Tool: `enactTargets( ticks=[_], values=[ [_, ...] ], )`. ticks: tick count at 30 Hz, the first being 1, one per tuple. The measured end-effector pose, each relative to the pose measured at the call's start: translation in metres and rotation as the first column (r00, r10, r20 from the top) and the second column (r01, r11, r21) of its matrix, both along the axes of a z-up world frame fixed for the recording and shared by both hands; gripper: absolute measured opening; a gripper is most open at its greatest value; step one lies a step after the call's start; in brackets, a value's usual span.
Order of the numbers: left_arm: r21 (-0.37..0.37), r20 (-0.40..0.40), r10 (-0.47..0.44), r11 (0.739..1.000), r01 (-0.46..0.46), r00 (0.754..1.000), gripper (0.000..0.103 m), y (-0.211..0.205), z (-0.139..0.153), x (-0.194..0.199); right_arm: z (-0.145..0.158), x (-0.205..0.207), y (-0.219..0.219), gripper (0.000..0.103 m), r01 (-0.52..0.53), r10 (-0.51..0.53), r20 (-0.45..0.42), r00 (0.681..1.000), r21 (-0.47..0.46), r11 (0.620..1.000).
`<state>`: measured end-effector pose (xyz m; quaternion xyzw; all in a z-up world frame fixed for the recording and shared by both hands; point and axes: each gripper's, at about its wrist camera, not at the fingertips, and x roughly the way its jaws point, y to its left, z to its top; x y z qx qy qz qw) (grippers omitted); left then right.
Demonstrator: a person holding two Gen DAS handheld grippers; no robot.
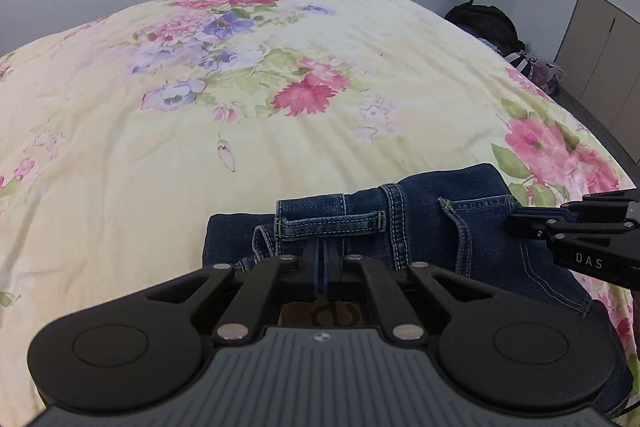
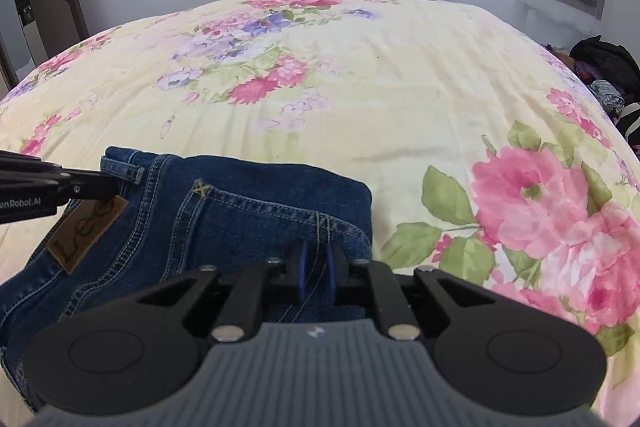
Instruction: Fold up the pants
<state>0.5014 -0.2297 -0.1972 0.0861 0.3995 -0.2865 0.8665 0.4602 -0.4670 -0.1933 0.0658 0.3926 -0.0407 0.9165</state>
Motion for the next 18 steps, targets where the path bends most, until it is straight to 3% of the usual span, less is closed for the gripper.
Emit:
enactTargets(
  ticks=[5,9,13,18],
  values=[
    [0.036,-0.004,0.011,0.999,-0.011,1.000,0.004,0.000,0.002,0.000,-0.014,0.010,0.002,0.006,-0.002,0.002,-0.040,0.999,-0.011,1.000],
    [0.064,0.018,0.022,0.998,-0.023,1.000,0.003,0.006,0.018,-0.015,-0.001,-0.004,0.004,0.008,0.008,-0.008,-0.024,1.000,-0.003,1.000],
    [0.072,0.032,0.025,0.997,-0.028,0.999,0.003,0.021,0.033,-0.044,0.023,-0.043,0.014,0.020,0.001,-0.002,0.020,1.000,0.031,1.000],
    [0.026,0.021,0.044,0.999,-0.044,0.999,0.003,0.049,0.042,-0.088,0.039,-0.102,0.031,0.022,0.008,-0.010,0.026,1.000,0.078,0.997]
  ],
)
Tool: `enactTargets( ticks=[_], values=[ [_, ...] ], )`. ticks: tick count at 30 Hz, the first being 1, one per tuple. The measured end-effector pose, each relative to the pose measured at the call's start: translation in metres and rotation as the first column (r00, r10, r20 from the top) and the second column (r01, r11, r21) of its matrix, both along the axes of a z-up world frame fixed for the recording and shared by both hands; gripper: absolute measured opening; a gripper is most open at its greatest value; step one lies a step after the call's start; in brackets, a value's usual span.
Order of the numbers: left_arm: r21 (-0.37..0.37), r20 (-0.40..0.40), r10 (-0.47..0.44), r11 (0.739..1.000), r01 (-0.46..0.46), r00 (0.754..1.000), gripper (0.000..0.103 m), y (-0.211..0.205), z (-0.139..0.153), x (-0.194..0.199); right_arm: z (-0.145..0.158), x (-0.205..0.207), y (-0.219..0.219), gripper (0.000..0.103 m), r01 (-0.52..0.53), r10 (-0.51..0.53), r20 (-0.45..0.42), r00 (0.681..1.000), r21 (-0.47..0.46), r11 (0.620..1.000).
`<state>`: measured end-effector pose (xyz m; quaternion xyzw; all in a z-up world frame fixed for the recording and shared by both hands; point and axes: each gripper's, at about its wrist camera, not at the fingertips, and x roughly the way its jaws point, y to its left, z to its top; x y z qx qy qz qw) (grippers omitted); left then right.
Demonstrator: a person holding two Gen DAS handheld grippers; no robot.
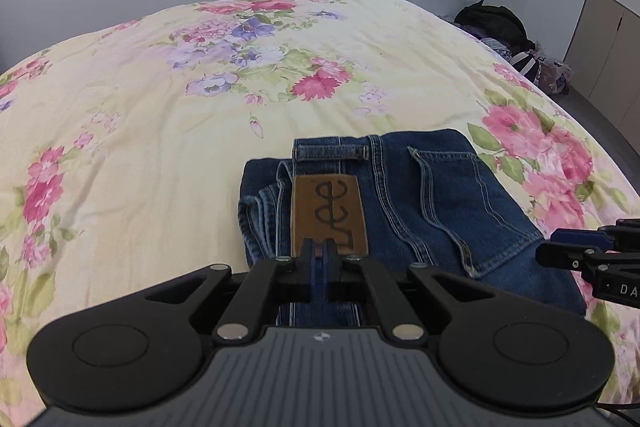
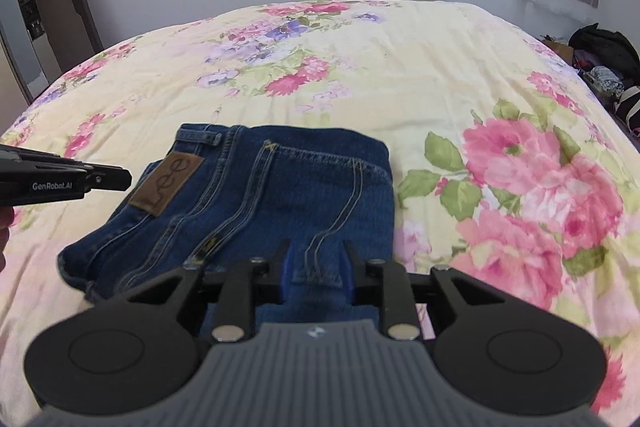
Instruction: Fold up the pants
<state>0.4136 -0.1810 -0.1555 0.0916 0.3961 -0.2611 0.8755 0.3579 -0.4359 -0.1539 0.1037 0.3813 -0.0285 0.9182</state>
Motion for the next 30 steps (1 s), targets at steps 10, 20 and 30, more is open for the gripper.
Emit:
enactTargets(
  ticks=[10,20,30],
  values=[
    [0.071,-0.108,0.060,0.996,-0.053,0.992,0.003,0.017,-0.059,-0.024,-0.030,-0.037,0.026,0.027,0.005,-0.005,-0.078,0.997,0.000,1.000],
    [0.091,-0.101,0.080,0.993,-0.071,0.992,0.010,0.029,-0.053,-0.035,-0.053,-0.041,0.033,0.026,-0.037,0.035,-0.121,0.992,-0.013,0.999],
    [-0.206,-0.158,0.182,0.955,-0.213,0.970,0.058,0.080,-0.011,-0.010,-0.018,-0.075,-0.019,0.041,0.090,-0.075,-0.082,0.994,0.209,0.974]
  ],
)
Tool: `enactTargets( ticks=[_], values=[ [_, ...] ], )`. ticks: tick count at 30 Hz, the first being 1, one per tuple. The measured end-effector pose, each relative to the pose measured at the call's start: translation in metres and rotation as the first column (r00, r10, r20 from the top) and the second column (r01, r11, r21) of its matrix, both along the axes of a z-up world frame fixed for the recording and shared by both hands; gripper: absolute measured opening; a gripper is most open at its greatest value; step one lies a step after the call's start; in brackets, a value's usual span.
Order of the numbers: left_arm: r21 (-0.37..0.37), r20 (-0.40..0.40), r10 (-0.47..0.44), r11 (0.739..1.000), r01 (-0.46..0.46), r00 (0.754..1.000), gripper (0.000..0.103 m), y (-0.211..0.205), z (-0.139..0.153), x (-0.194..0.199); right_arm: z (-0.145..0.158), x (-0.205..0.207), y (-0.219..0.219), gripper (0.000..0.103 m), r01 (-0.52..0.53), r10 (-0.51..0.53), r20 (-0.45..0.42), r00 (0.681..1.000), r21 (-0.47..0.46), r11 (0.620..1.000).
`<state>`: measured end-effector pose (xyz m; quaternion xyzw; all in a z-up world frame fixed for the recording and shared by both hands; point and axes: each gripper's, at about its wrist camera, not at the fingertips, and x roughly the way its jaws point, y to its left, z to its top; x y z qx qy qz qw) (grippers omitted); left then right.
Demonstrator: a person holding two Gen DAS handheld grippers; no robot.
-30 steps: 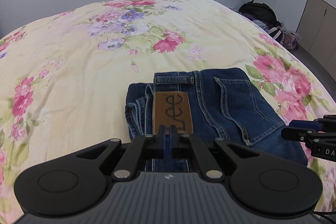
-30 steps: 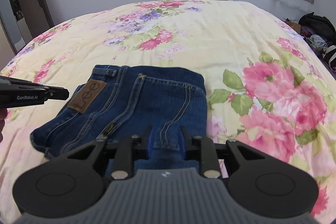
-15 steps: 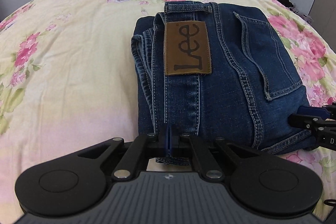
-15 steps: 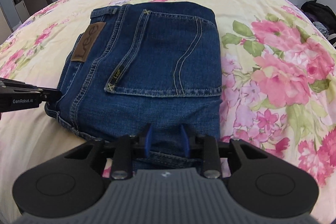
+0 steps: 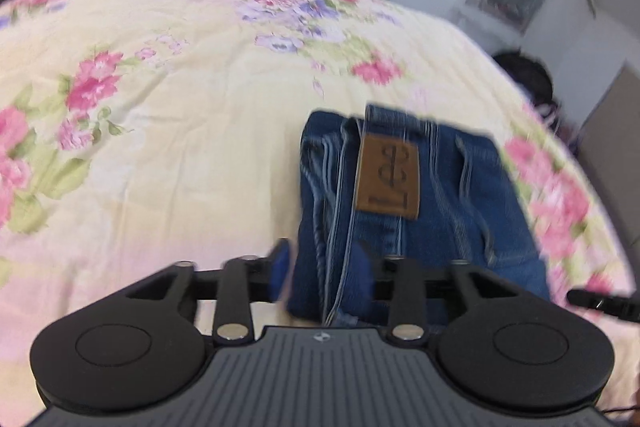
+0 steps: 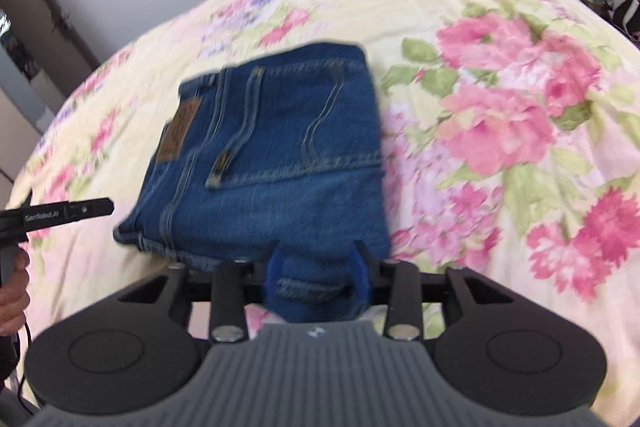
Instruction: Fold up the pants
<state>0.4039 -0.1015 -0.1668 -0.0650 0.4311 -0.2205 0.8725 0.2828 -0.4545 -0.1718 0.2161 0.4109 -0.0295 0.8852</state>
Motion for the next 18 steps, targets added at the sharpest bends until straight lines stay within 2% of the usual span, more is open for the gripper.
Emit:
enactTargets(
  ticks=[1,4,5,8,11,13,16,18],
  values=[
    [-0.052,-0.018,0.020,0.998,-0.021,1.000,0.067,0.004,0.000,0.008,0.002,0.001,-0.009,0.046,0.014,-0.015,0.010,1.000,0.014,1.000],
    [-0.169,-0.093,0.040,0.984,-0.055,0.995,0.081,0.009,-0.012,0.035,-0.002,0.009,-0.035,0.058,0.044,-0.047,0.031,0.998,0.097,0.994],
    [-0.203,-0.122,0.034,0.977,-0.059,0.992,0.083,0.008,-0.019,0.043,-0.005,0.013,-0.042,0.063,0.055,-0.060,0.036,0.998,0.129,0.990],
    [-0.282,-0.194,0.026,0.956,-0.081,0.981,0.085,0.007,-0.044,0.058,-0.018,0.030,-0.065,0.064,0.098,-0.111,0.041,0.993,0.251,0.963],
    [-0.328,-0.224,0.046,0.937,-0.120,0.974,0.086,0.007,-0.063,0.071,-0.039,0.049,-0.084,0.064,0.133,-0.161,0.041,0.986,0.390,0.911],
    [-0.377,-0.234,0.017,0.920,-0.107,0.972,0.088,0.006,-0.073,0.079,-0.052,0.061,-0.091,0.064,0.147,-0.181,0.035,0.983,0.441,0.885],
    [-0.388,-0.233,-0.032,0.920,-0.062,0.972,0.090,-0.001,-0.085,0.089,-0.073,0.079,-0.099,0.065,0.155,-0.187,0.016,0.982,0.493,0.856],
    [-0.416,-0.233,-0.063,0.909,-0.041,0.971,0.094,-0.004,-0.093,0.094,-0.084,0.087,-0.102,0.065,0.150,-0.186,0.016,0.982,0.525,0.838]
  ],
)
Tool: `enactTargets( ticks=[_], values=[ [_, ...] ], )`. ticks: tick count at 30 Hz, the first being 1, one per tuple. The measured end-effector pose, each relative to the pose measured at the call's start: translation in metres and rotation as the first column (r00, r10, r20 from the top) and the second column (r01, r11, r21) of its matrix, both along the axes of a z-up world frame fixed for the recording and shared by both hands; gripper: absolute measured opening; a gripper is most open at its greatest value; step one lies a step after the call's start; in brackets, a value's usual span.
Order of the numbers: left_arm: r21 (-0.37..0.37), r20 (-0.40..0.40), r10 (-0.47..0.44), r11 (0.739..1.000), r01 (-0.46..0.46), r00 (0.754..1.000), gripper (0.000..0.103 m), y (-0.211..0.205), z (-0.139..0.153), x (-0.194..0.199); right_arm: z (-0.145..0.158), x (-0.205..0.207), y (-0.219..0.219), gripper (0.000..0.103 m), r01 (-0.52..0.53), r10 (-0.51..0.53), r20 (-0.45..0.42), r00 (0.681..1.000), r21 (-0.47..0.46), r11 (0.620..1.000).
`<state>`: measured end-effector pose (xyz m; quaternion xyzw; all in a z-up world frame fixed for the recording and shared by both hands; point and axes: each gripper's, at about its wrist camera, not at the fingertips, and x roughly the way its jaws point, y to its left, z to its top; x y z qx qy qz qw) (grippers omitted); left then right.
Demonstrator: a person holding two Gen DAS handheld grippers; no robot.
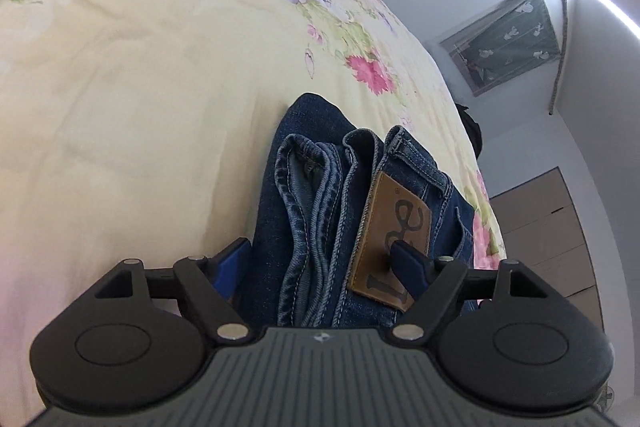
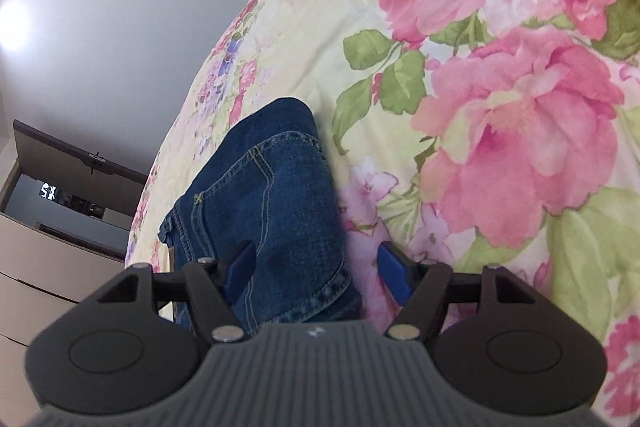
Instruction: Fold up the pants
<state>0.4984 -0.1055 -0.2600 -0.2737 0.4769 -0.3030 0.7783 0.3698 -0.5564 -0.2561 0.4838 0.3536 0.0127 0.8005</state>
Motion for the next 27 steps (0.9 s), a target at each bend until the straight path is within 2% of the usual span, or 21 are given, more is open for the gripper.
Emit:
enactTargets(
  ticks=[3,5,8,10,11,13,15,20,23,27],
  values=[
    [-0.037,0.000,-0.026,0.999,0.026,1.000,0.094,-0.004,-0.005,0.004,-0.009,0.008,-0.003,0.064,-0.003,0.001,0.037,0.999,0.033,0.999],
    [-0.029,0.003,-0.039,0.999,0.039,0.999,0.088,-0.011,-0.004,0.005,-0.014,0.012,-0.005,0.054,-0.008,0.004,0.055,0.998,0.062,0.998],
    [0.010,0.021,-0.040,0.999,0.040,0.999,0.072,-0.015,0.004,0.001,-0.020,0.019,-0.002,0.036,-0.030,0.025,0.056,0.998,0.083,0.996],
    [0.047,0.048,-0.048,0.998,0.046,0.998,0.055,-0.018,0.013,-0.004,-0.016,0.021,0.002,0.030,-0.038,0.035,0.056,0.998,0.049,0.998],
    [0.073,0.063,-0.051,0.996,0.047,0.997,0.052,-0.020,0.018,-0.006,-0.012,0.021,0.004,0.025,-0.045,0.043,0.062,0.997,0.033,0.998],
    [0.125,0.091,-0.057,0.991,0.046,0.994,0.041,-0.024,0.029,-0.011,-0.002,0.018,0.006,0.021,-0.052,0.051,0.076,0.996,0.015,0.999],
    [0.150,0.107,-0.056,0.988,0.040,0.993,0.035,-0.024,0.040,-0.015,0.010,0.020,0.010,0.018,-0.061,0.062,0.082,0.995,-0.021,0.998],
    [0.159,0.147,-0.055,0.987,0.031,0.988,0.033,-0.009,0.070,-0.027,0.049,0.016,0.023,0.017,-0.090,0.100,0.108,0.989,-0.100,0.991],
    [0.149,0.161,-0.041,0.989,0.017,0.986,0.033,0.015,0.092,-0.034,0.076,0.011,0.038,0.017,-0.121,0.139,0.133,0.981,-0.133,0.984],
    [0.181,0.173,-0.025,0.984,-0.007,0.985,0.033,0.059,0.118,-0.039,0.098,0.010,0.071,0.017,-0.174,0.195,0.149,0.970,-0.140,0.975]
  ],
)
